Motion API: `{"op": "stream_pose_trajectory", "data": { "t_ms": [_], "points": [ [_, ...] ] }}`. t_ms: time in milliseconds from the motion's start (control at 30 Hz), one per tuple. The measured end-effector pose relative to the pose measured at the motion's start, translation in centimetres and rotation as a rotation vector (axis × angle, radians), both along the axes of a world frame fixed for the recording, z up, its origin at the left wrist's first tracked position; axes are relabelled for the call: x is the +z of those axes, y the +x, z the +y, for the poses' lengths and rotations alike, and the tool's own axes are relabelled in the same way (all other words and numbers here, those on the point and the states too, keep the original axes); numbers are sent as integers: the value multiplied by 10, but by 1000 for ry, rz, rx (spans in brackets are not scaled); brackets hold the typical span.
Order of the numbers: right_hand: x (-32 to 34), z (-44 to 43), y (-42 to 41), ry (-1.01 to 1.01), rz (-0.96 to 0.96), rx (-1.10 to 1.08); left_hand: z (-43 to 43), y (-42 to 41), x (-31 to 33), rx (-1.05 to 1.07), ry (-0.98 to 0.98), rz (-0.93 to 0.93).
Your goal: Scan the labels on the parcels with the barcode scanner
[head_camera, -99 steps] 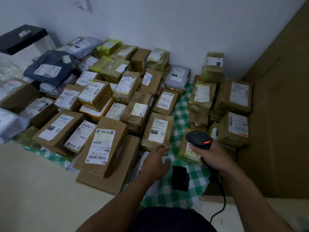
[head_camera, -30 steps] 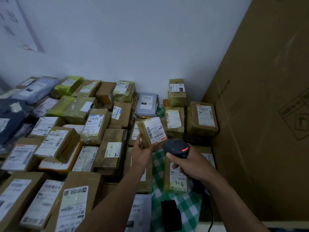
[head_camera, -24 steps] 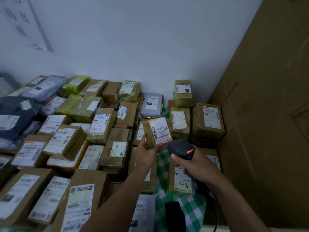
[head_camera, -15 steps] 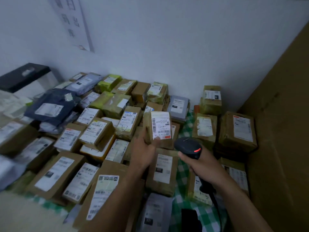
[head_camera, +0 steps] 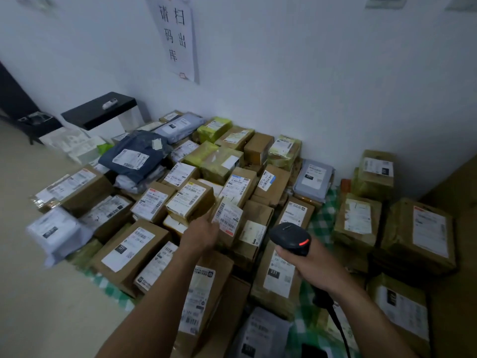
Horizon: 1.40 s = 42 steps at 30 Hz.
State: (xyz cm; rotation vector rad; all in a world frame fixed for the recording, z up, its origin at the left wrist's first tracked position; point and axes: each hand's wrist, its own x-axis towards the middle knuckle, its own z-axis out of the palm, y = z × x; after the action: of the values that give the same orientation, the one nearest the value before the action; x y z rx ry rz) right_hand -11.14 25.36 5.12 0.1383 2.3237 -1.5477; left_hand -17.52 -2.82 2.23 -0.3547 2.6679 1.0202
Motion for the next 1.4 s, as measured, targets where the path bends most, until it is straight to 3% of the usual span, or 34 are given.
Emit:
{"op": "stream_pose_trajectory", "data": {
  "t_ms": [200, 367, 467, 533, 667, 800, 1200, 1400],
  "points": [
    [-4, 18, 2, 5, -15, -52, 21, 13, -13, 28, -387, 218],
    [-6, 44, 17, -30, -41, -178, 87, 29, -17, -149, -148, 384],
    [-17, 70, 33, -34, -66, -302, 138, 41, -34, -328, 189, 207],
    [-27, 89, 47, -7, -94, -367, 171, 52, -51, -416, 294, 57],
    [-45, 116, 74, 16, -135, -474, 225, 70, -86, -471, 361, -232],
    [-60, 128, 92, -13, -180, -550, 252, 85, -126, -558, 314, -367],
    [-76, 126, 103, 36, -285, -607, 233, 109, -192, -494, 629, -573],
    [-77, 126, 97, 7, -208, -656, 235, 110, -173, -364, 797, -441]
  ]
}}
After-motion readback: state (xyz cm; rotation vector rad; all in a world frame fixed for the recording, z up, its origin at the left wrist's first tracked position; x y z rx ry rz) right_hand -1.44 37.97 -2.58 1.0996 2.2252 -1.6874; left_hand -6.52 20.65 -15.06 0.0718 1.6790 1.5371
